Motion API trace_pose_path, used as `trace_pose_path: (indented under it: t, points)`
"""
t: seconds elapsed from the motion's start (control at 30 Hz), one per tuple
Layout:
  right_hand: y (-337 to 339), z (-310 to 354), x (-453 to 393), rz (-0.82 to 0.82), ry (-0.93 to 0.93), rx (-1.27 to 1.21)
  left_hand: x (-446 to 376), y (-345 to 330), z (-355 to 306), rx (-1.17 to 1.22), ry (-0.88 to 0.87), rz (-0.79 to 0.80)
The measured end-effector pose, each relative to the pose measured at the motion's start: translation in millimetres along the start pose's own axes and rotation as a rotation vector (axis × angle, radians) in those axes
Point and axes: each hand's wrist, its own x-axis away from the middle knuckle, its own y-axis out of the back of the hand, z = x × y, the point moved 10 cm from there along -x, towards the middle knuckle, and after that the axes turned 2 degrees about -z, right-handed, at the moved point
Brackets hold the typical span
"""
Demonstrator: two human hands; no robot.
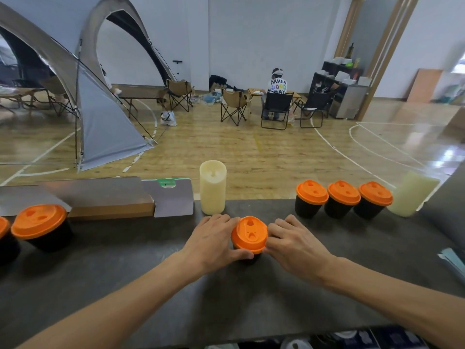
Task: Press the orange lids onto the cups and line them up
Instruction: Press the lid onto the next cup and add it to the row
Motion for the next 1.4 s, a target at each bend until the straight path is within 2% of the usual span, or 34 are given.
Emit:
trace_pose_path:
  t: [0.2,0.4,0.43,0.5,0.57,0.67,0.77,0.87,0.93,1.07,1.17,1.27,1.4]
  points:
    - [-2,13,1,-0.031,0.04,-0.242,-1,0,1,0.007,0.012,0.017]
    - [1,0,14,-0.032,-0.03,-0.224,1,0,0,0.009,0.027,0.047]
    - [4,-9,15,-0.057,-0.081,-0.256,1,0,0,0.009,0.03,0.052]
    - [0,-40,15,-0.033,-0.3,-0.363,2,-2,0,0.021,0.041,0.067]
    - [-21,-66,12,0.152,-0.455,-0.376,2,-2,1,0.022,0.053,0.069]
    - [-52,-71,4,0.481,-0.387,-0.272,4,-2,2,0.018,0.075,0.07]
    - [-65,-72,1,0.595,-0.305,-0.166,7,-7,3,0.044,0.097,0.087]
    - [-69,-69,3,0.609,-0.243,-0.085,10,-13,3,0.204,0.164,0.078]
    - [-70,-65,4,0.595,-0.226,-0.052,11,-14,1,0.308,0.189,0.01]
    - [-70,-59,5,0.561,-0.227,-0.08,18,-29,0,0.671,0.307,-0.055]
    - [-73,-59,6,0.572,-0.23,-0.119,22,-38,5,0.85,0.409,-0.062]
    - [-76,-60,6,0.591,-0.238,-0.155,24,-40,13,0.922,0.465,-0.05]
    - [-80,-60,7,0.61,-0.251,-0.211,22,-29,23,0.875,0.429,-0.151]
